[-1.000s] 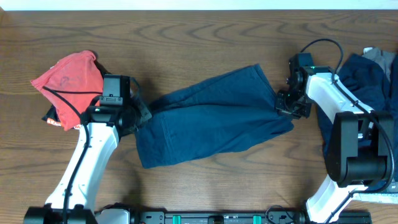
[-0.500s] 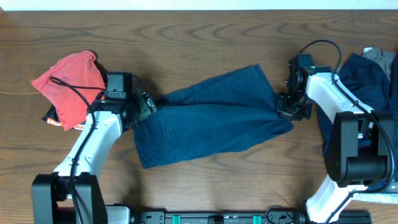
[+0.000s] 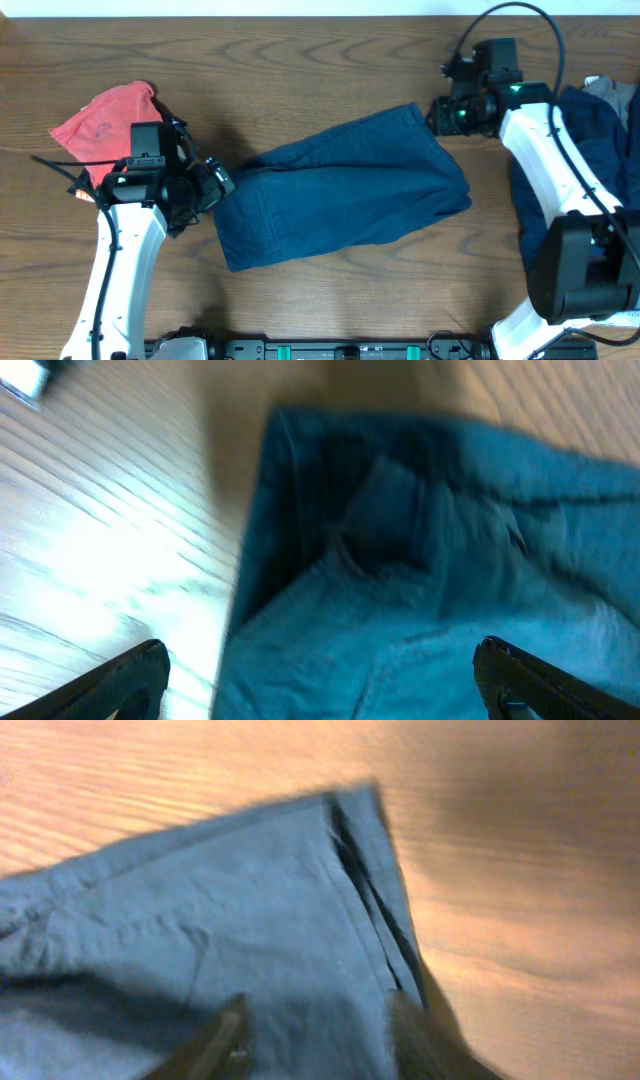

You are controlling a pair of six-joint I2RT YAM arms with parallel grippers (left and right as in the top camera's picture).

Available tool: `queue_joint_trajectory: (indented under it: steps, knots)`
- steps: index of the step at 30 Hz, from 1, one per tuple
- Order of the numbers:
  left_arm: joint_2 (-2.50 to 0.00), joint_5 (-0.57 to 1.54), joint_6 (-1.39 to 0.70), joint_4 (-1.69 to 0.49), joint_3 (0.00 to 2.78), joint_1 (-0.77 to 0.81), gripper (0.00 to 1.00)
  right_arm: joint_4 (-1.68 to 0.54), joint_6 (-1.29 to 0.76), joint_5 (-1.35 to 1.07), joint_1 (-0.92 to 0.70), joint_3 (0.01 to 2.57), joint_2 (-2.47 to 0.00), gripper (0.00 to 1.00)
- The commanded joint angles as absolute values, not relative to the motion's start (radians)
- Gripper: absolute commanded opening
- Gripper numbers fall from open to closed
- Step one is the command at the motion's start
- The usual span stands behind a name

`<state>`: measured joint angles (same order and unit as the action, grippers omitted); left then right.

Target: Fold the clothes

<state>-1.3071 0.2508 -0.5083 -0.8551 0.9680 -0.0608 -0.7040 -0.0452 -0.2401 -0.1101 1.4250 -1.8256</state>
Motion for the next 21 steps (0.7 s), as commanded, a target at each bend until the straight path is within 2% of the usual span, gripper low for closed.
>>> queue_joint_trajectory:
  steps: [1,6,7,9,17,18,19,20,21]
  knots:
    - [-1.313,0.334,-0.501,-0.859,0.929,-0.036,0.98,-0.642,0.006,-0.265,-0.130,1.425,-1.897,0.50]
    - [-1.316,0.328,-0.501,-0.803,0.873,-0.003,0.98,-0.538,0.002,-0.266,-0.133,1.425,-1.998,0.48]
    - [-1.320,0.324,-0.501,-0.781,0.860,0.002,0.89,-0.514,-0.006,-0.268,-0.133,1.425,-2.018,0.47]
    - [-1.330,0.320,-0.501,-0.730,0.829,0.012,0.82,-0.482,-0.007,-0.276,-0.133,1.425,-2.049,0.47]
    - [-1.439,0.321,-0.502,-0.575,0.720,0.013,0.82,-0.437,-0.006,-0.281,-0.159,1.425,-2.132,0.40]
    - [-1.460,0.321,-0.502,-0.570,0.719,0.013,0.82,-0.435,-0.006,-0.280,-0.161,1.425,-2.141,0.36]
    - [-1.481,0.321,-0.502,-0.566,0.719,0.013,0.81,-0.434,-0.006,-0.280,-0.161,1.425,-2.144,0.27]
    - [-1.505,0.321,-0.502,-0.561,0.719,0.013,0.82,-0.434,-0.007,-0.267,-0.161,1.425,-2.146,0.06]
    - [-1.530,0.321,-0.502,-0.558,0.719,0.013,0.82,-0.438,-0.013,-0.244,-0.161,1.425,-2.146,0.01]
